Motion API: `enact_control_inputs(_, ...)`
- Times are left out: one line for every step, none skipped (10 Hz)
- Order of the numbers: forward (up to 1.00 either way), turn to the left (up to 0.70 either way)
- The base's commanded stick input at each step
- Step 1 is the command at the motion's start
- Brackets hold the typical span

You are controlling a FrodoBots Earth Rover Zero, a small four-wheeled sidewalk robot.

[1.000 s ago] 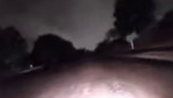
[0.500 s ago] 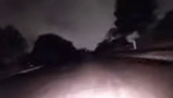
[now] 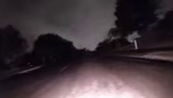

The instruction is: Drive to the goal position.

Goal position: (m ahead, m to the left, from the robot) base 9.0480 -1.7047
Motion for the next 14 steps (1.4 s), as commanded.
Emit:
enact_control_inputs(0.7, 0.0)
enact_control_inputs(0.7, 0.0)
enact_control_inputs(0.7, 0.0)
enact_control_inputs(0.7, 0.0)
enact_control_inputs(0.7, 0.0)
enact_control_inputs(0.7, 0.0)
enact_control_inputs(0.7, 0.0)
enact_control_inputs(0.7, 0.0)
enact_control_inputs(0.7, 0.0)
enact_control_inputs(0.7, 0.0)
enact_control_inputs(0.7, 0.0)
enact_control_inputs(0.7, 0.0)
enact_control_inputs(0.7, 0.0)
enact_control_inputs(0.7, 0.0)
